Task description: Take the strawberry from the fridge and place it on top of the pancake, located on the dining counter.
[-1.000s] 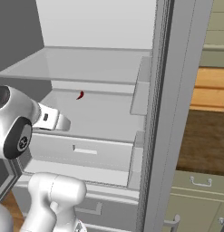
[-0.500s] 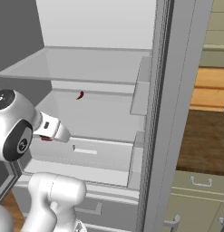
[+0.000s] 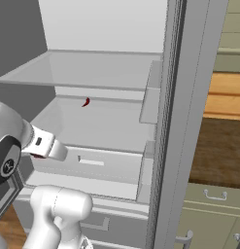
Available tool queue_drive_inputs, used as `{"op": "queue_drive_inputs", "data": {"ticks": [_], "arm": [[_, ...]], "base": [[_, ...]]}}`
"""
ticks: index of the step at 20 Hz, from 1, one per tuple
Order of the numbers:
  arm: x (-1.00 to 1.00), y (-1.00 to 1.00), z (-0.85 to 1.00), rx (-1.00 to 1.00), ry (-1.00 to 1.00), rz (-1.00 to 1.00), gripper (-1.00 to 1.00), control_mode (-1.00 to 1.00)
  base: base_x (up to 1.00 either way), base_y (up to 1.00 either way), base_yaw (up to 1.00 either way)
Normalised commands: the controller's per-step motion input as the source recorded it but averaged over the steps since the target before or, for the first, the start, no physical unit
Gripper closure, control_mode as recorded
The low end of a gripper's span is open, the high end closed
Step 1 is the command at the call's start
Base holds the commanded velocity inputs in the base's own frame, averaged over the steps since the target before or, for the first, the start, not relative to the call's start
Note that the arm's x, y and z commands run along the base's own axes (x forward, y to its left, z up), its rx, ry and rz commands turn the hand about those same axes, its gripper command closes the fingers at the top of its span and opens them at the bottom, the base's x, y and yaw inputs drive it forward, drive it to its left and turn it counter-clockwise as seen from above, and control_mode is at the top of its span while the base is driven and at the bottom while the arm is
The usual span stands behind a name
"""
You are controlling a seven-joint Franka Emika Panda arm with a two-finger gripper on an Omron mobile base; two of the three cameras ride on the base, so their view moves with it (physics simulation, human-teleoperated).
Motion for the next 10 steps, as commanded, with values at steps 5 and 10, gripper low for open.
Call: {"op": "queue_drive_inputs", "data": {"ticks": [5,10], "arm": [[-0.34,0.0,-0.2,0.0,-0.13,0.01,1.0,1.0],[0.0,0.0,0.0,0.0,0.0,0.0,1.0,1.0]], "base": [[-0.04,0.0,0.0],[-0.27,0.0,0.01]]}}
